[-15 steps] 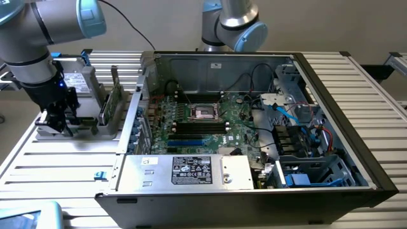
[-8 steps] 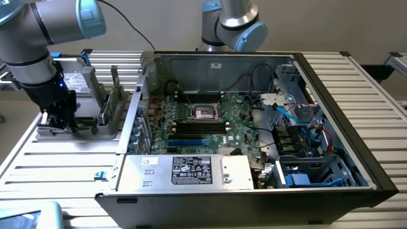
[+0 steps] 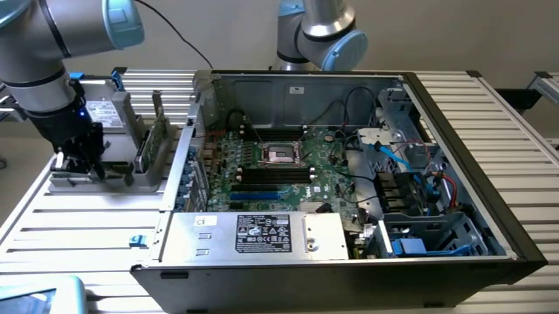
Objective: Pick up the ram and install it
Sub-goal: 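Pick up the ram and move it above insertion slot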
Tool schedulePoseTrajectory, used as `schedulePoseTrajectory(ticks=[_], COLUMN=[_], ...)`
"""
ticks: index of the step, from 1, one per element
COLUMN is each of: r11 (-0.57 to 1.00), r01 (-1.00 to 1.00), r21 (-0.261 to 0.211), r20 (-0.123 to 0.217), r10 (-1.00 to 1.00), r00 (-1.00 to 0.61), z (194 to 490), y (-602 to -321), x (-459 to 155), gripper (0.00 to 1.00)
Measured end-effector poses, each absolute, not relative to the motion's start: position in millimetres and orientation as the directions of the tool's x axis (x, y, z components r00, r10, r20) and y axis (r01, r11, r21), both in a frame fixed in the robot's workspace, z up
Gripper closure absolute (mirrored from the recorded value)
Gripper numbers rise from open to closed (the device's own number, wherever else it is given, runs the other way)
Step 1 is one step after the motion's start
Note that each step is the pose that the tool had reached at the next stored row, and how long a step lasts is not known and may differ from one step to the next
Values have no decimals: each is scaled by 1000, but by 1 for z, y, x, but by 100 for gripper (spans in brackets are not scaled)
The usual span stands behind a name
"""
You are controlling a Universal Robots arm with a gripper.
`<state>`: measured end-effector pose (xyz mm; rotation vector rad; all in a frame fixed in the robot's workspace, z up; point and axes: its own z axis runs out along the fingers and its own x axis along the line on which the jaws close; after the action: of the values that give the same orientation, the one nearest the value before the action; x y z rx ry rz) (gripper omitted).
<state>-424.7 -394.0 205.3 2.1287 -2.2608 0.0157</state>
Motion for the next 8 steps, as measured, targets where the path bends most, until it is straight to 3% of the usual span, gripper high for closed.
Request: schedulePoseTrajectory(ticks=[8], r11=[54], r01=[-998], r21=[17], r20=[33], r10=[-998], r00=[-54], z=[240], y=[-394], x=[-425], gripper=[86])
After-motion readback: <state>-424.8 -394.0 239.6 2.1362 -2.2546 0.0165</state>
